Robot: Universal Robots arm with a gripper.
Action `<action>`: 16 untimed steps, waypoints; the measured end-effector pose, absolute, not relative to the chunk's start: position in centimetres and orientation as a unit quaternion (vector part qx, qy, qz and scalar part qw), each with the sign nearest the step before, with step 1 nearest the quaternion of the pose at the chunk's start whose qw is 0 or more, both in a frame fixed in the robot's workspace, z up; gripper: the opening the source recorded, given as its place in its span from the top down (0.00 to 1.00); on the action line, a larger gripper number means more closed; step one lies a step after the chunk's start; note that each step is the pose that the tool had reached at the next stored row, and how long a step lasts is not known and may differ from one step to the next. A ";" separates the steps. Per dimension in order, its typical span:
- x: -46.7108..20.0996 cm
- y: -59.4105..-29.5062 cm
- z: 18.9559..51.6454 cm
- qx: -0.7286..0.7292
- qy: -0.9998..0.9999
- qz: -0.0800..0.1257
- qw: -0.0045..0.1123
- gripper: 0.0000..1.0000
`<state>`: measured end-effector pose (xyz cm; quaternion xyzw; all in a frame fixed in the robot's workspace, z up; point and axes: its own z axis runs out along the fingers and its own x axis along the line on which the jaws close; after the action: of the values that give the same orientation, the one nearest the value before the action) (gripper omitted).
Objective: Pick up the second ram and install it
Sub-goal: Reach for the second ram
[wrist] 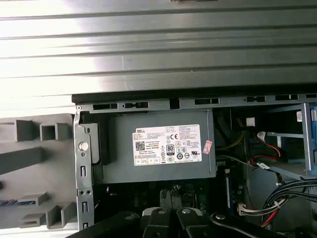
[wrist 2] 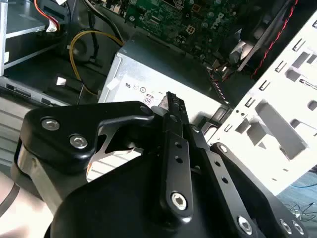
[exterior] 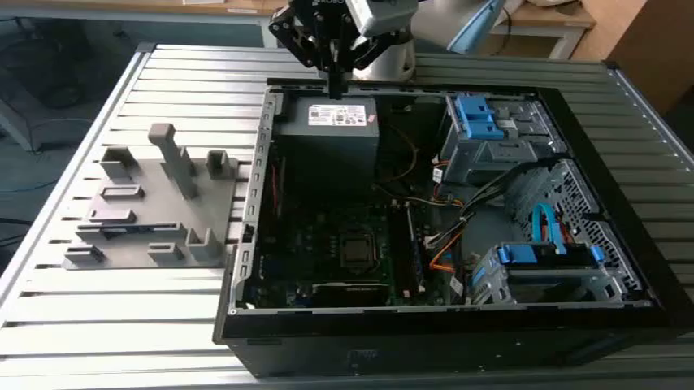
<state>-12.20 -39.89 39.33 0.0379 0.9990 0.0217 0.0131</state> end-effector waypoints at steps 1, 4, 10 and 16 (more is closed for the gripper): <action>-12.2 -39.9 39.3 0.038 0.999 0.022 0.013 0.90; -12.2 -39.9 39.3 0.038 0.999 0.022 0.013 0.90; -13.0 -39.9 39.3 0.038 0.999 0.022 0.013 0.90; -14.2 -39.9 39.3 0.038 0.999 0.022 0.014 0.90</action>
<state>-14.15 -39.89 39.33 0.0379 0.9989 0.0217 0.0139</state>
